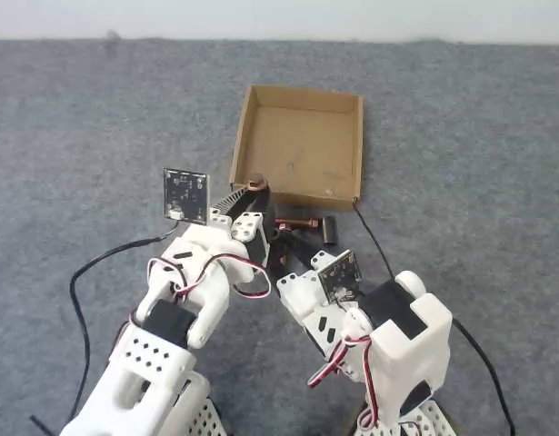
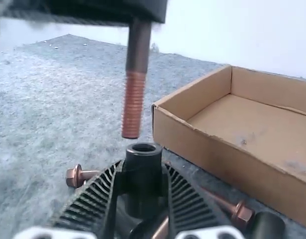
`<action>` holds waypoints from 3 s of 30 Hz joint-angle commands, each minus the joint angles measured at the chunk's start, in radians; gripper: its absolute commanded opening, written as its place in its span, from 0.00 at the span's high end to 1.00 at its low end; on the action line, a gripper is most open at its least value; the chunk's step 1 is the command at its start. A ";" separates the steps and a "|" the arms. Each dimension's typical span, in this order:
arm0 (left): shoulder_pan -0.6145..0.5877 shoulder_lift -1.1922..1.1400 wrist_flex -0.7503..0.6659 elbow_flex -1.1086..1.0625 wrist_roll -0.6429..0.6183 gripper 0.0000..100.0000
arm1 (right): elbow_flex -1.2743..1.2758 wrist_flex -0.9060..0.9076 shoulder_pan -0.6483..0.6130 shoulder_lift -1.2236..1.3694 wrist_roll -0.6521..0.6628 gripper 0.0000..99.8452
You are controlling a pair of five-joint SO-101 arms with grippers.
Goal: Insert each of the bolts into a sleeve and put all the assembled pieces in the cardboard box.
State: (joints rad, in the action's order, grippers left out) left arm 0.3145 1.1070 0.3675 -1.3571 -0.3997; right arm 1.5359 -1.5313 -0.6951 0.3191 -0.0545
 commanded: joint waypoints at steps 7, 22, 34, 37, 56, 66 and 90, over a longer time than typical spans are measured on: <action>0.008 -0.110 -0.061 0.028 0.009 0.99 | 0.000 -0.030 0.008 -0.019 0.080 0.99; 0.035 -0.118 -0.063 0.025 0.009 0.99 | 0.029 -0.077 -0.008 -0.019 0.084 0.99; 0.072 -0.120 -0.161 -0.041 0.023 0.99 | 0.046 -0.105 -0.004 -0.019 0.084 0.99; 0.087 -0.120 -0.161 -0.045 0.068 0.99 | 0.049 -0.105 -0.002 -0.019 0.084 0.99; 0.103 -0.112 -0.161 -0.170 0.074 0.99 | 0.049 -0.107 0.019 -0.019 0.086 0.99; 0.104 -0.112 -0.158 -0.193 0.074 0.99 | 0.049 -0.107 0.021 -0.019 0.086 0.99; 0.034 -0.110 -0.158 -0.171 0.071 0.84 | 0.048 -0.105 0.021 -0.018 0.086 0.99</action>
State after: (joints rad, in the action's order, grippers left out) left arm 0.3851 1.0027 0.2202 -1.5566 -0.3383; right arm 1.5881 -1.6049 -0.6905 0.3207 0.0176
